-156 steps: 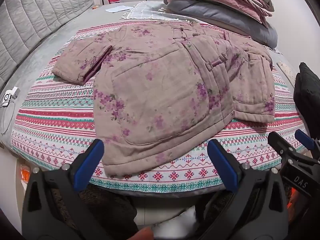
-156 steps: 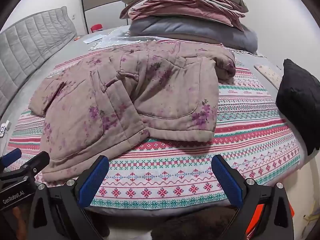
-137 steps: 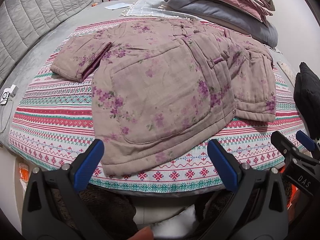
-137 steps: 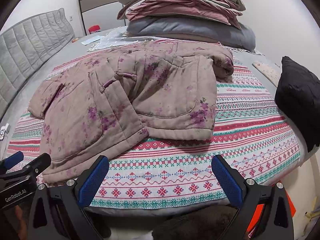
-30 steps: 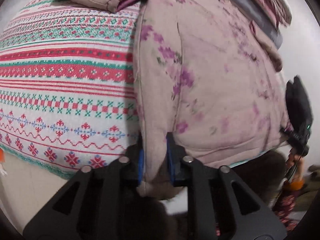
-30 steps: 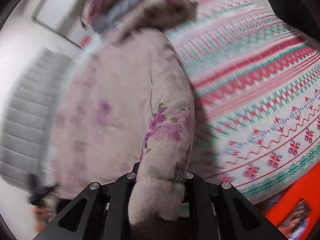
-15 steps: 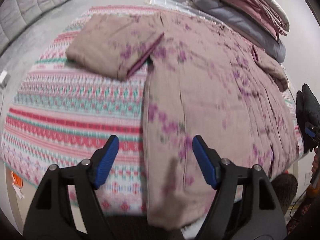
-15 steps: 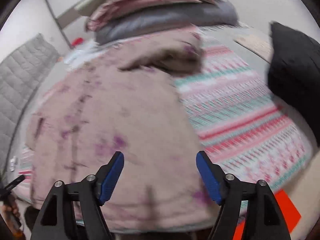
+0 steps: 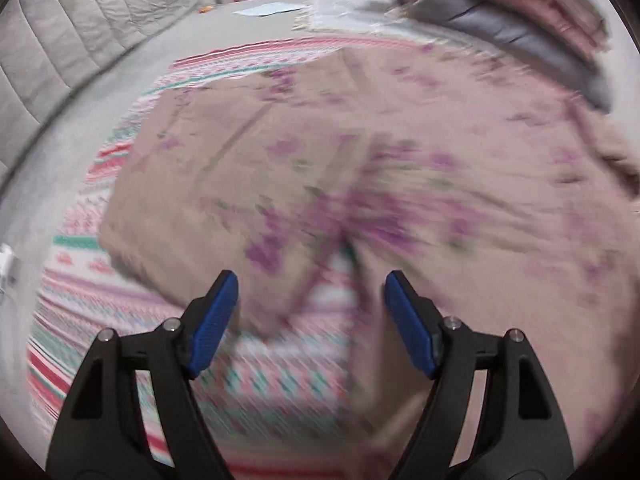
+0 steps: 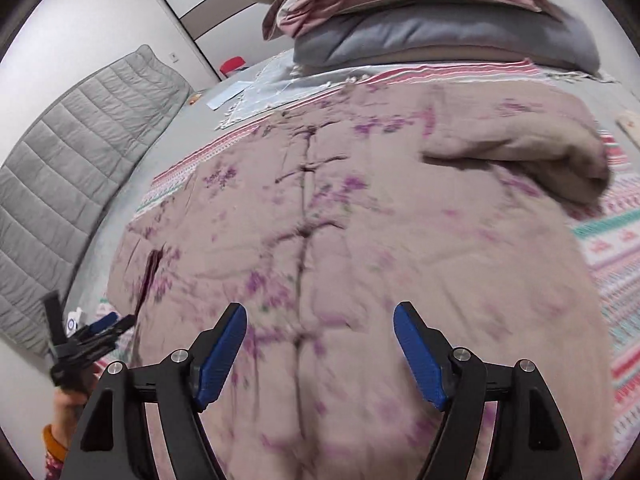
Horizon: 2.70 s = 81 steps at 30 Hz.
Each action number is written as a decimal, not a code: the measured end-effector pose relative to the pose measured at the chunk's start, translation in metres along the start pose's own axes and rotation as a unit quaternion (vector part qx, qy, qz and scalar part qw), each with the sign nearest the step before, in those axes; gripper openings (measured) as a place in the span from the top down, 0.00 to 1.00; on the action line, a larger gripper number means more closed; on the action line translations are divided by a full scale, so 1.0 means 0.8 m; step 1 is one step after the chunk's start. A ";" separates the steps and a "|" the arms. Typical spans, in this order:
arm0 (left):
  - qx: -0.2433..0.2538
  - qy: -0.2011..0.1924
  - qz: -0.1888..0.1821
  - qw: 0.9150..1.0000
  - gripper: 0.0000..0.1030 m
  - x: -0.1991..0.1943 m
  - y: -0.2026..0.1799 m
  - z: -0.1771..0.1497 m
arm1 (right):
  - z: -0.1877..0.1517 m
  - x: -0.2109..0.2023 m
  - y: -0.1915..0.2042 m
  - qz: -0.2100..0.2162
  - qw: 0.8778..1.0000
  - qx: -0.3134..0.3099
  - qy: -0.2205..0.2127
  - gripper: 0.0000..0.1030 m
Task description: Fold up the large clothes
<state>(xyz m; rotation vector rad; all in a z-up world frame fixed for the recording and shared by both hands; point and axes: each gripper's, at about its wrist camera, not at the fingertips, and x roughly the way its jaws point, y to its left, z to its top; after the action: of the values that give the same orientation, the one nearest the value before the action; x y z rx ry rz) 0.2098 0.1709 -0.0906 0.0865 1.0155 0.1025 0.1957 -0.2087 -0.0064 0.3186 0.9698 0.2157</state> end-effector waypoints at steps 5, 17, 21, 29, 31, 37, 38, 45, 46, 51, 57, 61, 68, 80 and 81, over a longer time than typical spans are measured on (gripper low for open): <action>0.016 0.013 0.039 0.999 0.26 0.051 0.011 0.010 | -0.007 0.056 -0.005 0.009 1.000 0.009 0.028 0.25; -0.077 -0.096 0.048 0.991 0.82 -0.070 0.113 0.079 | -0.019 0.079 -0.027 -0.007 0.999 0.015 0.051 0.25; -0.128 -0.122 0.120 0.977 0.82 -0.114 0.200 0.112 | -0.014 0.077 -0.024 -0.011 0.999 0.013 0.049 0.25; -0.193 -0.080 0.237 0.949 0.83 -0.082 0.334 0.105 | -0.008 0.076 -0.020 -0.023 0.999 0.014 0.042 0.25; -0.214 -0.067 0.242 0.944 0.82 -0.062 0.359 0.091 | -0.007 0.074 -0.021 -0.027 0.999 0.015 0.043 0.25; -0.248 -0.055 0.331 0.909 0.73 -0.030 0.382 0.058 | 0.003 0.062 -0.029 -0.056 0.998 0.013 0.032 0.25; -0.253 -0.053 0.312 0.914 0.66 -0.029 0.381 0.055 | 0.005 0.060 -0.031 -0.063 0.997 0.011 0.030 0.25; -0.249 -0.045 0.190 0.949 0.27 -0.034 0.308 0.047 | 0.051 0.043 -0.042 -0.115 0.993 -0.003 0.012 0.25; -0.244 -0.044 0.174 0.953 0.24 -0.034 0.294 0.050 | 0.063 0.046 -0.045 -0.127 0.992 -0.005 0.012 0.25; -0.235 -0.070 0.070 0.967 0.11 -0.058 0.194 0.047 | 0.113 0.070 -0.058 -0.170 0.985 -0.020 0.006 0.25; -0.219 -0.070 -0.056 0.972 0.06 -0.068 0.072 0.040 | 0.157 0.129 -0.090 -0.233 0.972 -0.024 0.014 0.27; -0.188 -0.057 -0.103 0.975 0.06 -0.054 0.000 0.033 | 0.167 0.151 -0.119 -0.249 0.968 -0.034 0.011 0.86; -0.106 -0.057 -0.156 0.980 0.06 -0.041 -0.103 0.017 | 0.191 0.049 -0.163 -0.359 0.929 -0.075 -0.059 0.98; -0.090 -0.073 -0.196 0.974 0.06 -0.037 -0.157 0.017 | 0.205 -0.117 -0.252 -0.294 0.952 -0.014 -0.085 0.70; -0.094 -0.072 -0.202 0.972 0.06 -0.035 -0.160 0.016 | 0.198 -0.099 -0.238 -0.272 0.959 -0.030 -0.076 0.48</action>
<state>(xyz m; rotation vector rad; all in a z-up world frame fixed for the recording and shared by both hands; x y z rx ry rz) 0.2114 0.0400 -0.0756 -0.2827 0.8572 -0.1765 0.2918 -0.4384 0.0696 0.0027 0.8621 -0.2791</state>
